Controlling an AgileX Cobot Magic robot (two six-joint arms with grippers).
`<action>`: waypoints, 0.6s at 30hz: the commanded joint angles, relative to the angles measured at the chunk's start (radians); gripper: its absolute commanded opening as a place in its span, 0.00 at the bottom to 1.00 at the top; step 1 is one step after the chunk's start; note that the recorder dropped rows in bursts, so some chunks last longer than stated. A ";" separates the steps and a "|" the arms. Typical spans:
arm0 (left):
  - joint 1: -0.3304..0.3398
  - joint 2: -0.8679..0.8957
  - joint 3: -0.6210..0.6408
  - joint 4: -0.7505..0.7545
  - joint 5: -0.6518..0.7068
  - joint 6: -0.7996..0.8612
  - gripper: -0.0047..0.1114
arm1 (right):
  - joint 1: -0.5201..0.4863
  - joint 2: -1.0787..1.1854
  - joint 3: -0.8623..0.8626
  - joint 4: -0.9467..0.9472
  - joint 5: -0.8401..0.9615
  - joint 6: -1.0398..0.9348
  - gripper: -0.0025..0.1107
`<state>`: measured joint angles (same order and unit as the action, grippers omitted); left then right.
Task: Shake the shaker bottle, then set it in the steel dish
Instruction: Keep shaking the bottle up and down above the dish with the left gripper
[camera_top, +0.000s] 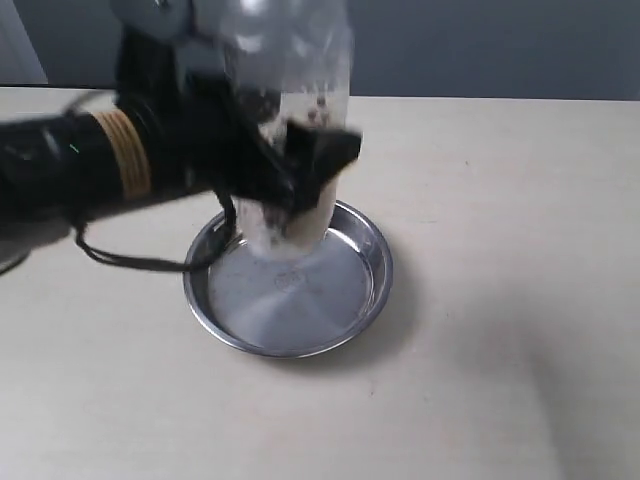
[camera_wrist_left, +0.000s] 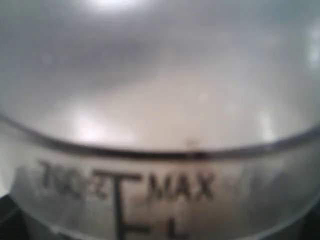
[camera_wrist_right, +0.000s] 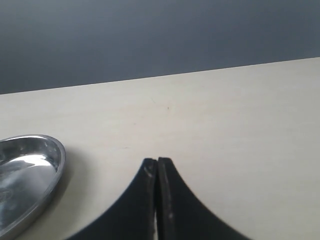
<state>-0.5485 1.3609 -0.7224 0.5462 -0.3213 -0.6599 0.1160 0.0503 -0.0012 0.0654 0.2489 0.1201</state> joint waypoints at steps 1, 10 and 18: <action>0.004 0.077 0.034 -0.020 -0.001 -0.019 0.04 | 0.003 0.004 0.001 -0.002 -0.014 -0.004 0.01; 0.190 0.001 0.008 -0.415 0.131 0.206 0.04 | 0.003 0.004 0.001 -0.002 -0.011 -0.004 0.01; -0.030 0.014 0.010 -0.023 0.187 0.138 0.04 | 0.003 0.004 0.001 -0.002 -0.011 -0.004 0.01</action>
<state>-0.6118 1.3545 -0.7074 0.5033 -0.1448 -0.5198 0.1160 0.0503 -0.0012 0.0654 0.2489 0.1201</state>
